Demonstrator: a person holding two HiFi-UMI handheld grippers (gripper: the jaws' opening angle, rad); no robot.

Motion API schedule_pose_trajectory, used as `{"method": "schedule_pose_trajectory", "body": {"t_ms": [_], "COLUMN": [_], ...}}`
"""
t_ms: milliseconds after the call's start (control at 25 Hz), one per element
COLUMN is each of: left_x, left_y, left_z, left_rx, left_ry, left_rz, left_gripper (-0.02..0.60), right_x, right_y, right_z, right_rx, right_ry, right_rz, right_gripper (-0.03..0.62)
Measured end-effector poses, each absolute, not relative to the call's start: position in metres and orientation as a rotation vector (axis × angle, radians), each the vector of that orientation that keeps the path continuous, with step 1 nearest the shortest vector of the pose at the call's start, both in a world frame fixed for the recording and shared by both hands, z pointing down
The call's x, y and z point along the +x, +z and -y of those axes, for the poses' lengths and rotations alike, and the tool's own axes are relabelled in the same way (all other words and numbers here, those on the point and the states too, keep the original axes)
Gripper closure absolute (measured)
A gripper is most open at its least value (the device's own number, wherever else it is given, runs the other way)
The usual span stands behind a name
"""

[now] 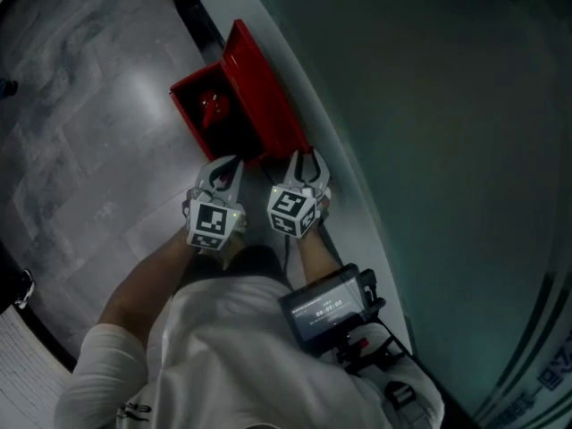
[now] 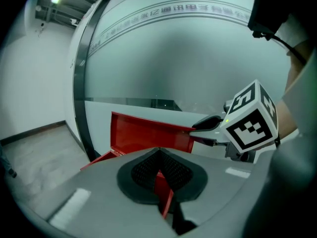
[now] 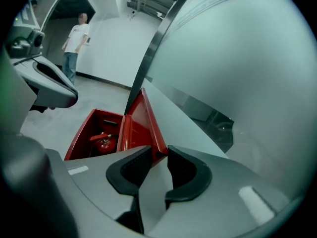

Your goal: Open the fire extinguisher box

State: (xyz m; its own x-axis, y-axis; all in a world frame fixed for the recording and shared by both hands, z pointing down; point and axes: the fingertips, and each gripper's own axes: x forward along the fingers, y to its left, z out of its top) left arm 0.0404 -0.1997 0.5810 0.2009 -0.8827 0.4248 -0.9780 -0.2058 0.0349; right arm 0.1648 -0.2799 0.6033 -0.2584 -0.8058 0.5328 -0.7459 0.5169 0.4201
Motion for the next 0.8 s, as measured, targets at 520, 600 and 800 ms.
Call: {"method": "schedule_pose_trajectory", "body": {"t_ms": [520, 600, 800], "left_x": [0.038, 0.038, 0.035], "left_y": [0.579, 0.578, 0.576], "left_z": [0.207, 0.207, 0.210], "left_rx": [2.184, 2.183, 2.183], "left_ry": [0.468, 0.472, 0.476], "left_rz": [1.756, 1.757, 1.766], "left_gripper": [0.578, 0.578, 0.578], "right_x": [0.184, 0.188, 0.194], "right_y": [0.617, 0.618, 0.623], "right_z": [0.306, 0.308, 0.318], "right_rx": [1.400, 1.417, 1.462], "right_ry": [0.028, 0.040, 0.071], "right_rz": [1.950, 1.930, 1.883], "right_gripper": [0.476, 0.474, 0.470]}}
